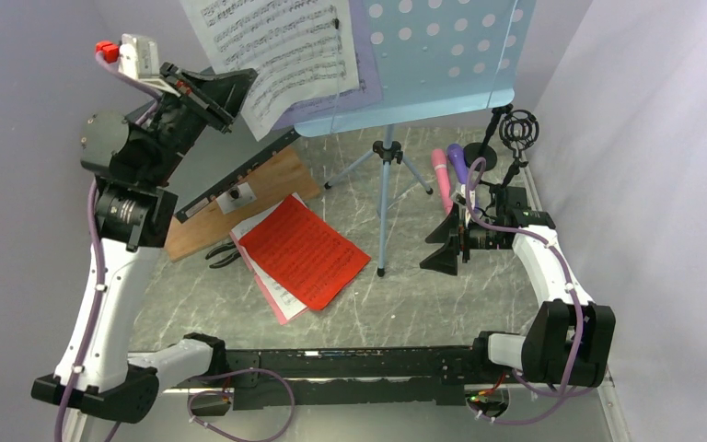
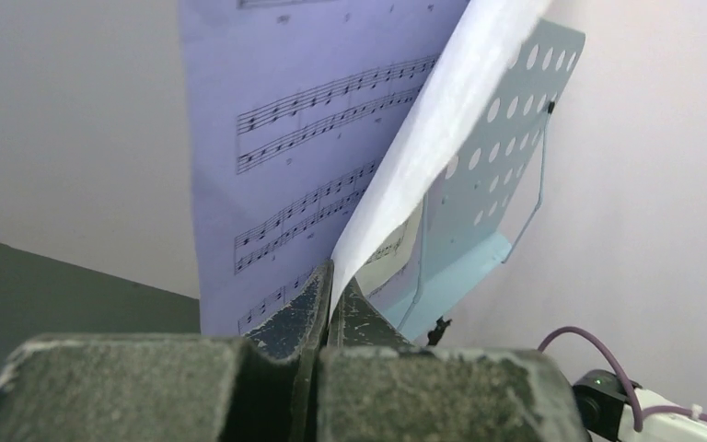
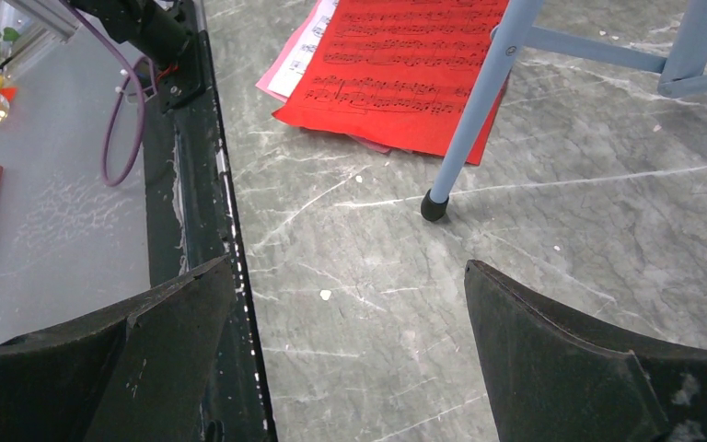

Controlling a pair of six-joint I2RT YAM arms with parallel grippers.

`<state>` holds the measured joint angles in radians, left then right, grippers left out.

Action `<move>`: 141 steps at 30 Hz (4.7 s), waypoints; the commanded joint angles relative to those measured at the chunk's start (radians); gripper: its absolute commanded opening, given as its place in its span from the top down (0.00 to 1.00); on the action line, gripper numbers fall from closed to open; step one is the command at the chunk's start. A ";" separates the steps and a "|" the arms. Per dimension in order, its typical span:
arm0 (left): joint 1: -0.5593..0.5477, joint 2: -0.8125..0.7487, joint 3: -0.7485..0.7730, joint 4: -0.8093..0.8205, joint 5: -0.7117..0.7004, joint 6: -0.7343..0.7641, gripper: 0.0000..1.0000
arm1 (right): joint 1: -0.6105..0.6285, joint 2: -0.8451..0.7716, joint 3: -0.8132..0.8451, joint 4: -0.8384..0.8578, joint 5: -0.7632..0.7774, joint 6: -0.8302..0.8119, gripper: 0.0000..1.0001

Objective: Pack up the instrument practice props
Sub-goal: Pick up the sheet music from the music stand, then place the sheet music at the center of the board.

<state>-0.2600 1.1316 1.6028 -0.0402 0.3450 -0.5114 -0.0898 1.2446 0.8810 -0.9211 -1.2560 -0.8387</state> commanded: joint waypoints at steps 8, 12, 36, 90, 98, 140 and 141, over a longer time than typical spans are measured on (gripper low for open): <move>0.005 -0.116 -0.046 0.058 -0.120 0.072 1.00 | 0.002 0.003 0.033 -0.004 -0.013 -0.031 0.01; 0.005 -0.132 -0.046 0.047 -0.118 0.077 1.00 | 0.002 0.003 0.033 -0.002 -0.011 -0.030 0.01; 0.005 -0.295 -0.129 -0.256 0.143 0.016 1.00 | 0.002 0.014 0.041 -0.023 -0.004 -0.050 0.00; -0.409 -0.248 -0.847 -0.535 -0.428 -0.295 1.00 | 0.056 0.048 0.035 -0.149 -0.095 -0.234 0.00; -0.404 -0.184 -0.867 -0.473 -0.555 -0.329 1.00 | 0.057 0.044 0.035 -0.140 -0.078 -0.224 0.01; -0.372 -0.111 -0.624 -0.684 -0.443 -0.033 0.23 | 0.057 0.045 0.036 -0.128 -0.056 -0.212 0.00; -0.372 -0.142 -0.633 -0.658 -0.419 -0.017 0.20 | 0.057 0.045 0.036 -0.127 -0.055 -0.212 0.00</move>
<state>-0.6338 1.1091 0.9764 -0.8024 -0.2165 -0.6552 -0.0364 1.3090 0.8913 -1.0718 -1.3075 -1.0420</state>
